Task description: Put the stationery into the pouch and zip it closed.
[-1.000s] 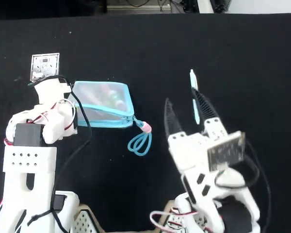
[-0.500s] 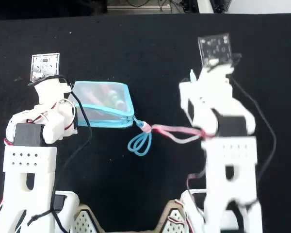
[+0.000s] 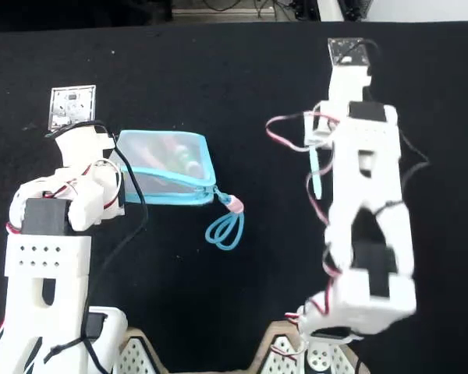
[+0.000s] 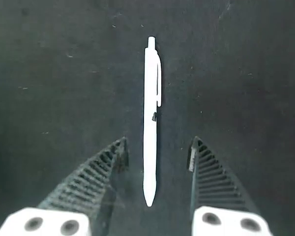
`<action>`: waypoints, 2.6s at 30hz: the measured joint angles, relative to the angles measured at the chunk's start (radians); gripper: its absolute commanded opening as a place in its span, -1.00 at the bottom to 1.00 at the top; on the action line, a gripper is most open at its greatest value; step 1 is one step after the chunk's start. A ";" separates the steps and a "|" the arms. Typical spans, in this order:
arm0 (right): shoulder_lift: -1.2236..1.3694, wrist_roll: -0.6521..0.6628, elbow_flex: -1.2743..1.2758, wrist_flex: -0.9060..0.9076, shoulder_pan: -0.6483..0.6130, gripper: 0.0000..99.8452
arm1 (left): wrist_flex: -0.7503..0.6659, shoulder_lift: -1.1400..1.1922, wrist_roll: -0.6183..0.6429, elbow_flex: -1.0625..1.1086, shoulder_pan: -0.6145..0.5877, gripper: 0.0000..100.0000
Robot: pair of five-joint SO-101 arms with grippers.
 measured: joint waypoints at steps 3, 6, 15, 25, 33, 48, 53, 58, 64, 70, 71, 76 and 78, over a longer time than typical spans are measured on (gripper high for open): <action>0.143 0.000 -0.124 0.046 0.000 -0.61 | 0.000 0.000 0.000 0.000 0.000 -0.94; 0.267 0.025 -0.262 0.095 0.000 -0.61 | 0.000 0.000 0.000 0.000 0.000 -0.94; 0.620 0.034 -0.713 0.157 0.000 -0.61 | 0.000 0.000 0.000 0.000 0.000 -0.94; 0.976 0.034 -1.108 0.158 -0.014 -0.61 | 0.000 0.000 0.000 0.000 0.000 -0.94; 1.108 0.123 -1.286 0.236 -0.018 -0.75 | 0.000 0.000 0.000 0.000 0.000 -0.94; 1.146 0.238 -1.626 0.617 -0.043 -0.98 | 0.000 0.000 0.000 0.000 0.000 -0.94; 1.145 0.238 -1.683 0.644 -0.061 -0.98 | 0.000 0.000 0.000 0.000 0.000 -0.94; 1.145 0.215 -1.649 0.644 -0.080 -0.98 | 0.000 0.000 0.000 0.000 0.000 -0.94; 1.089 0.218 -1.402 0.644 -0.081 -0.98 | 0.000 0.000 0.000 0.000 0.000 -0.94; 0.931 0.278 -1.148 0.644 -0.087 -0.98 | 0.000 0.000 0.000 0.000 0.000 -0.94; 0.910 0.282 -1.109 0.644 -0.095 -0.98 | 0.000 0.000 0.000 0.000 0.000 -0.94; 0.822 0.285 -0.925 0.640 -0.143 -0.98 | 0.000 0.000 0.000 0.000 0.000 -0.94; 0.784 0.285 -0.859 0.628 -0.164 -0.98 | 0.000 0.000 0.000 0.000 0.000 -0.94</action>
